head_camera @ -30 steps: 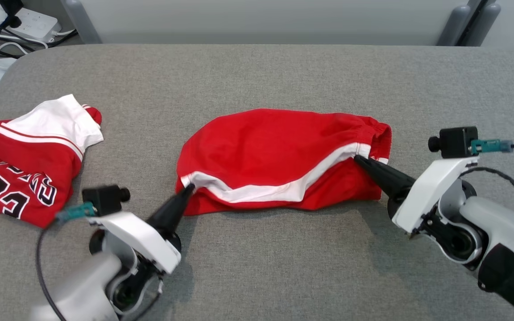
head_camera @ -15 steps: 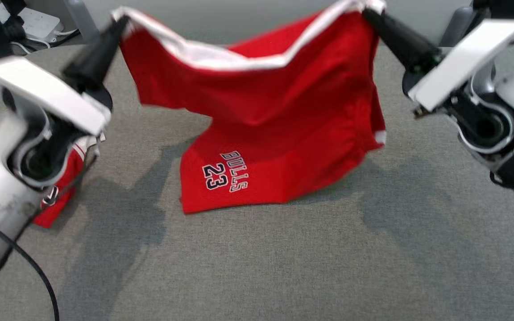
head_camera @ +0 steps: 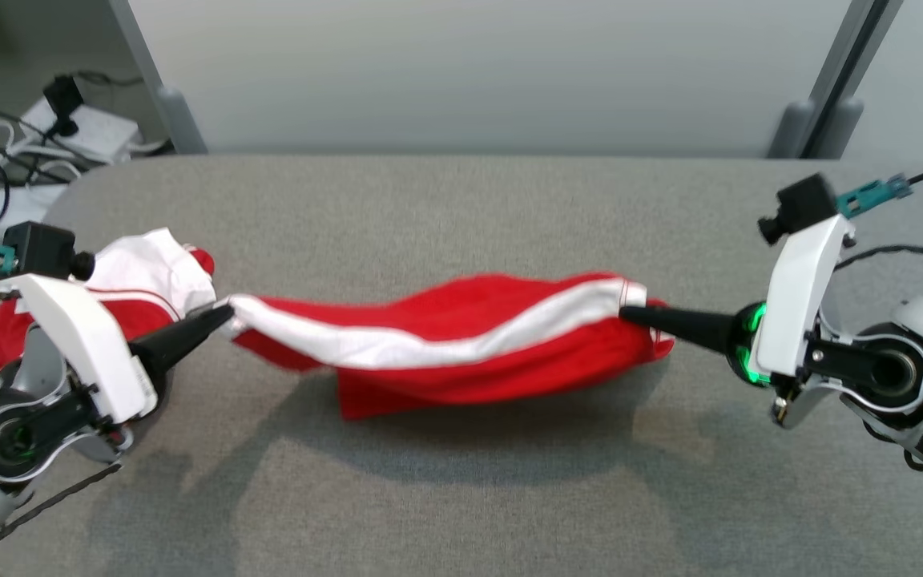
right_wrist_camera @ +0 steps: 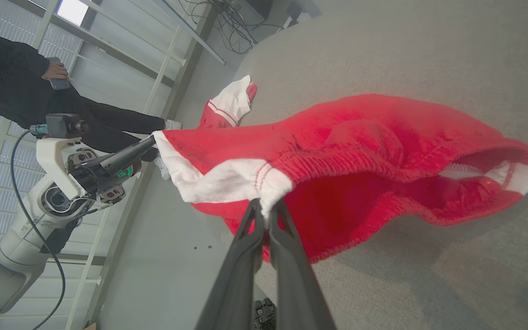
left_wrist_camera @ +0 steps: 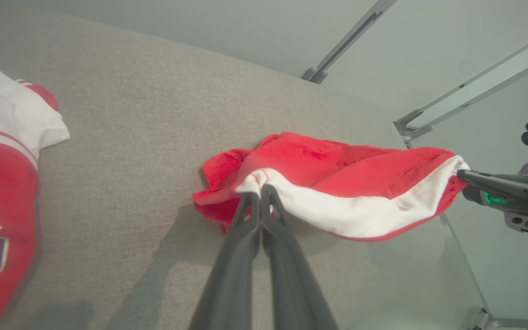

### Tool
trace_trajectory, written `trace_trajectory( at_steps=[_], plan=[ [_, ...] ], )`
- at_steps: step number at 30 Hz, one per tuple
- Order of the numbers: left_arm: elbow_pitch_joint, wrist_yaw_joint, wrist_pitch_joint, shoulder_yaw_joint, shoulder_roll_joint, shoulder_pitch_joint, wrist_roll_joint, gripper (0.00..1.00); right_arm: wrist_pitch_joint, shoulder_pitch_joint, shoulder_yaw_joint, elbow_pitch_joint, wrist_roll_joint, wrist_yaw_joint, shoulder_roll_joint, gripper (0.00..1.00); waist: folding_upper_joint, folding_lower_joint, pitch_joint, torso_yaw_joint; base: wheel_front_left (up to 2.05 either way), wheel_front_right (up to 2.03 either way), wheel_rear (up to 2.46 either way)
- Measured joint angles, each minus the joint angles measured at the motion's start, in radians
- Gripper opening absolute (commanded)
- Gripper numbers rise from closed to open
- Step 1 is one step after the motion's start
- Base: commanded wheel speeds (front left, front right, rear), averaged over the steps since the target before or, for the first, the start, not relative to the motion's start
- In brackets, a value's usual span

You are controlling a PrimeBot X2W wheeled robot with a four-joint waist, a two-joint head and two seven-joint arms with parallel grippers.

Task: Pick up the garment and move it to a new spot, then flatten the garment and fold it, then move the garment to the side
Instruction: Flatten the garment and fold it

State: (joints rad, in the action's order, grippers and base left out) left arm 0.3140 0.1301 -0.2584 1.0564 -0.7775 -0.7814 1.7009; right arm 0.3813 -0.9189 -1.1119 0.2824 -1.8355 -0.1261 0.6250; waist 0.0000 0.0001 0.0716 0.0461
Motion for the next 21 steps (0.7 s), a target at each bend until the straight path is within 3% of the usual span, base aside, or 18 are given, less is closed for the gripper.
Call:
trace_trajectory(
  at_steps=[4, 8, 13, 18, 21],
  plan=[
    [-0.057, -0.008, -0.119, 0.011, -0.065, 0.017, 0.079, 0.00, 0.119, 0.030, -0.012, -0.044, -0.056, 0.000, 0.036, 0.00, 0.0000, 0.0000, -0.068, -0.003, 0.00, 0.00, 0.00],
    [-0.155, -0.054, -0.206, 0.023, -0.115, 0.018, 0.120, 0.00, 0.200, 0.041, -0.030, -0.095, -0.106, 0.000, 0.068, 0.00, 0.0000, 0.0000, -0.123, -0.010, 0.00, 0.00, 0.00],
    [-0.306, -0.142, -0.290, 0.030, -0.190, 0.017, 0.167, 0.00, 0.280, 0.048, -0.061, -0.188, -0.164, 0.000, 0.127, 0.00, 0.0000, 0.0000, -0.157, -0.024, 0.00, 0.00, 0.00],
    [-0.454, -0.263, -0.383, 0.049, -0.281, 0.016, 0.211, 0.00, 0.309, 0.042, -0.110, -0.256, -0.194, 0.000, 0.197, 0.00, 0.0000, 0.0000, -0.146, -0.038, 0.00, 0.00, 0.00],
    [-0.491, -0.307, -0.411, 0.074, -0.290, 0.016, 0.210, 0.00, 0.295, 0.031, -0.143, -0.248, -0.179, 0.000, 0.202, 0.00, 0.0000, 0.0000, -0.122, -0.043, 0.00, 0.00, 0.00]
  ],
)
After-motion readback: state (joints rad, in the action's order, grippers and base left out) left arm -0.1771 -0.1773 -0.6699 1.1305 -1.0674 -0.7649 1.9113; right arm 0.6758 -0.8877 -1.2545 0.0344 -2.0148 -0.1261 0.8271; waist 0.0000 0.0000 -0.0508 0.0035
